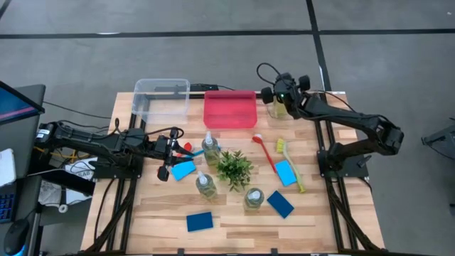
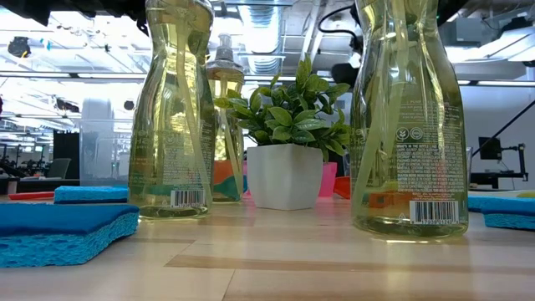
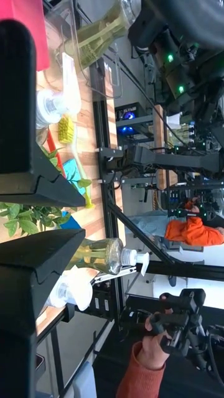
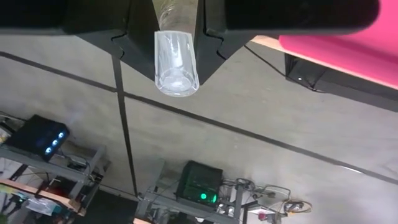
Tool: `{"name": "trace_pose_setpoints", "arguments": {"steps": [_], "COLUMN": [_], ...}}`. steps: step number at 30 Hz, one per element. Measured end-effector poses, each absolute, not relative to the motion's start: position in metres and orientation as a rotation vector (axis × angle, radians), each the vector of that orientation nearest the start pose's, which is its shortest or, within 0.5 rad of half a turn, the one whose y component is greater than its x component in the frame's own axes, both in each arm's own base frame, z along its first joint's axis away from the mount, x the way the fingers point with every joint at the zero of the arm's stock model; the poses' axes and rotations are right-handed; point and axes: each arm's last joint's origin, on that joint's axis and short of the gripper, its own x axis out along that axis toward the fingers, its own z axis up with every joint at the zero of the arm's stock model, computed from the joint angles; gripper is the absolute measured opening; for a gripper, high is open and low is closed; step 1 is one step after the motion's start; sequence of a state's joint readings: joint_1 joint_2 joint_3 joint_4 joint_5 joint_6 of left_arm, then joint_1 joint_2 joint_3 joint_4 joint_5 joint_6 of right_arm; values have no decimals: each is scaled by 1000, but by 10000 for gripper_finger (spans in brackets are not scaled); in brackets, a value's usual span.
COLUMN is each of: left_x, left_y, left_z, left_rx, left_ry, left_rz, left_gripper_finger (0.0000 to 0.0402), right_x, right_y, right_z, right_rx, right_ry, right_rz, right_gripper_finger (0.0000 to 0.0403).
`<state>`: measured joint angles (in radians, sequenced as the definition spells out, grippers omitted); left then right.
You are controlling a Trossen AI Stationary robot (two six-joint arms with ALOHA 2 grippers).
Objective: Pick & Place Kitchen Sink Supplies
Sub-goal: Put the green dishwashing liquid dispenser into the right transparent bin
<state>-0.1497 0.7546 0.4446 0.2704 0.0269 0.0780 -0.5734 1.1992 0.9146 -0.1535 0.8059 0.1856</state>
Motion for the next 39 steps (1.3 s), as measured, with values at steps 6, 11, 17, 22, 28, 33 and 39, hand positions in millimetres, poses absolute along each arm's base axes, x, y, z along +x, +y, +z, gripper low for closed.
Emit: {"name": "trace_pose_setpoints", "arguments": {"steps": [6, 11, 17, 22, 28, 33, 39], "left_x": [174, 174, 174, 174, 174, 174, 174], "left_y": [-27, -27, -27, -27, -27, -27, -27], "left_z": [263, 263, 263, 263, 263, 263, 263], "left_rx": [80, 80, 80, 80, 80, 80, 80], "left_ry": [33, 33, 33, 33, 33, 33, 33], "left_rz": [-178, -178, -178, -178, -178, -178, -178], "left_gripper_finger": [68, 68, 68, 68, 68, 68, 68], "right_x": [200, 200, 201, 208, 220, 221, 222], "right_y": [-160, -161, -162, -169, -178, -179, -176], "right_z": [300, 300, 300, 291, 283, 280, 281], "right_rx": [126, 139, 145, 147, 142, 140, 116], "right_ry": [319, 309, 303, 315, 303, 310, 336], "right_rz": [-1422, -1414, -1405, -1421, -1426, -1426, -1406], "right_gripper_finger": [66, 66, 66, 66, 66, 66, 66]}}
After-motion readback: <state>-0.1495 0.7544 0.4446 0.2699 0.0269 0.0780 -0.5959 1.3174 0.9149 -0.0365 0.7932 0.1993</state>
